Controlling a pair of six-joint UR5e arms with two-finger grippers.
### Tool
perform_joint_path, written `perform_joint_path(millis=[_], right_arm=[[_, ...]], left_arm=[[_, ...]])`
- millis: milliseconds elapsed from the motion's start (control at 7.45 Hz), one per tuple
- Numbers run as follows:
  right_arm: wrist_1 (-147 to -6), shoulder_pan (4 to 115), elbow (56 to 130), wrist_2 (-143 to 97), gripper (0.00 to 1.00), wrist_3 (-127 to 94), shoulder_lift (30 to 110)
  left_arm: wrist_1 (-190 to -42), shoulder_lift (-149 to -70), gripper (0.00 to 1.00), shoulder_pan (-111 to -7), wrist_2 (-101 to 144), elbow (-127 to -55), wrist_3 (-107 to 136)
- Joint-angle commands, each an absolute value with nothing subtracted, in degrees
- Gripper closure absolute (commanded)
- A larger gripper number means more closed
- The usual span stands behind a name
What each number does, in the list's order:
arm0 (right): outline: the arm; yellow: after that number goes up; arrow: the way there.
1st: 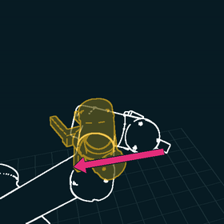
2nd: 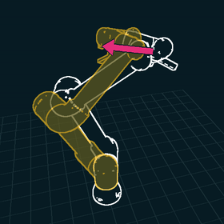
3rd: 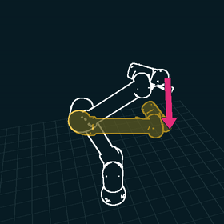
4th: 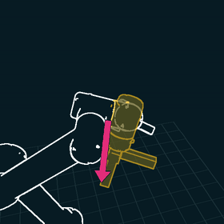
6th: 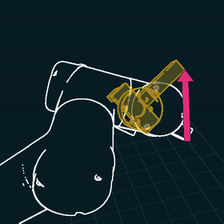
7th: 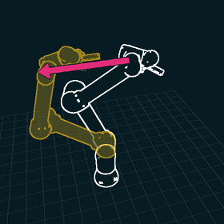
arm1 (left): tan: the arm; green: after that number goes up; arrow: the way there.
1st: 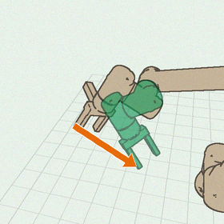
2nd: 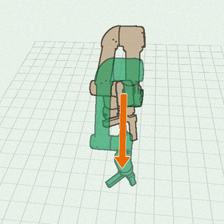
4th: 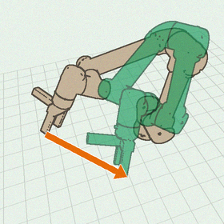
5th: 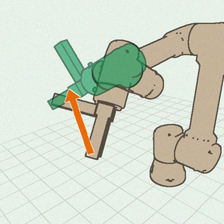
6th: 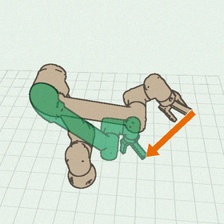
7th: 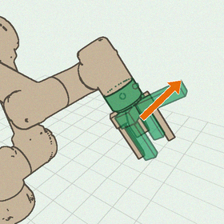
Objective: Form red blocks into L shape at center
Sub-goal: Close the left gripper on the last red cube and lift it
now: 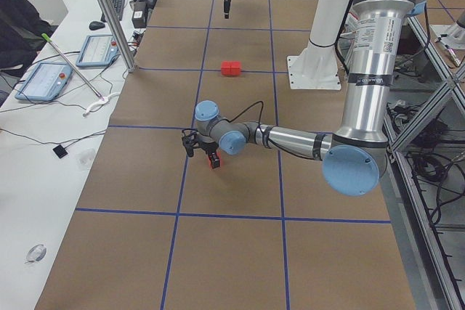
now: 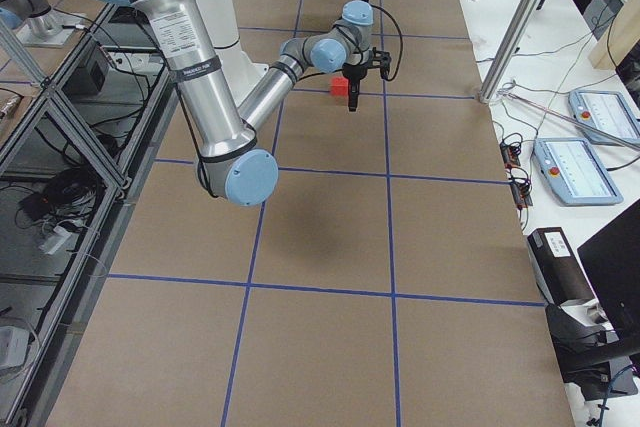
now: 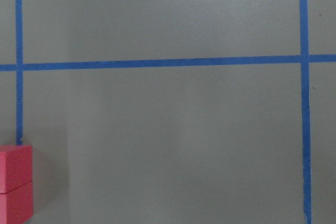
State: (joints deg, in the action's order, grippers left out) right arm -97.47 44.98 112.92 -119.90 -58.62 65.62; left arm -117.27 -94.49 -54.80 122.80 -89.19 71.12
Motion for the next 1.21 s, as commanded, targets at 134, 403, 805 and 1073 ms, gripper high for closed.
perform_joint_path(millis=[134,403,805,1073], right_arm=[[-97.47,44.91,112.76,-119.79,0.00,-58.62,65.74],[-97.47,44.91,112.76,-119.79,0.00,-58.62,65.83],[-97.47,44.91,112.59,-119.79,0.00,-58.54,65.92],[-97.47,45.00,112.59,-119.79,0.00,-58.54,66.00]], left_arm=[[-117.25,-94.40,0.35,-54.84,122.87,-89.03,70.32],[-117.16,-95.00,1.00,-54.84,123.66,-89.12,68.74],[-115.76,-95.36,1.00,-56.16,127.97,-93.24,79.00],[-115.14,-100.78,1.00,-55.81,127.79,-94.48,92.97]])
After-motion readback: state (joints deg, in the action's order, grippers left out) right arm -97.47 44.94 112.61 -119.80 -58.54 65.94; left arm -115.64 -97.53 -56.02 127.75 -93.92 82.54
